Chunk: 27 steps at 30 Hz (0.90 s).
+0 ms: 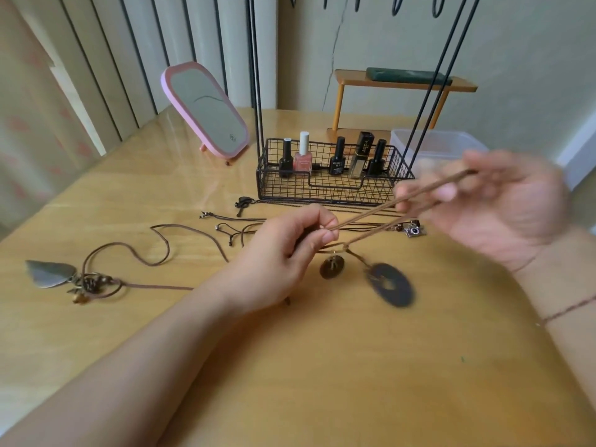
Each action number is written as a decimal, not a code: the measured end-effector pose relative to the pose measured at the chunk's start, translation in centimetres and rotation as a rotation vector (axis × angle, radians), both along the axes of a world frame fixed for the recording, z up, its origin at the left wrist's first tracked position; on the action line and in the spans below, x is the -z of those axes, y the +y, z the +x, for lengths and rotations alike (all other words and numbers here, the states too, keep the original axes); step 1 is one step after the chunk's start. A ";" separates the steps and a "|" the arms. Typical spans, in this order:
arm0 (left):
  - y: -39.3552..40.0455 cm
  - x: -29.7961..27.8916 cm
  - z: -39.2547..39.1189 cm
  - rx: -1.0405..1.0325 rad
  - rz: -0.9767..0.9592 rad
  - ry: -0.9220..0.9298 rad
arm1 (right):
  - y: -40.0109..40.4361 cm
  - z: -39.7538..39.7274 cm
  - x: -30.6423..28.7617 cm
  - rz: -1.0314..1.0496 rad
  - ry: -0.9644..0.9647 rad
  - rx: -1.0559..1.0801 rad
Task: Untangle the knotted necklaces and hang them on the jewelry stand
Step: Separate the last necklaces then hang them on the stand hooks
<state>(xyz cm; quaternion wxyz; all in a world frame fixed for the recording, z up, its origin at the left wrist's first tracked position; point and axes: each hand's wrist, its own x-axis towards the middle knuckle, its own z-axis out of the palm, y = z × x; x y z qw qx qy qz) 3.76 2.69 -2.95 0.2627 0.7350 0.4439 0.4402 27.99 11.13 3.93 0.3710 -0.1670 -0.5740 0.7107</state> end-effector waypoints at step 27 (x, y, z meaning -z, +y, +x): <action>-0.7 -1.2 0.2 0.188 -0.287 0.007 | -2.8 -4.9 -3.7 0.235 0.032 -0.161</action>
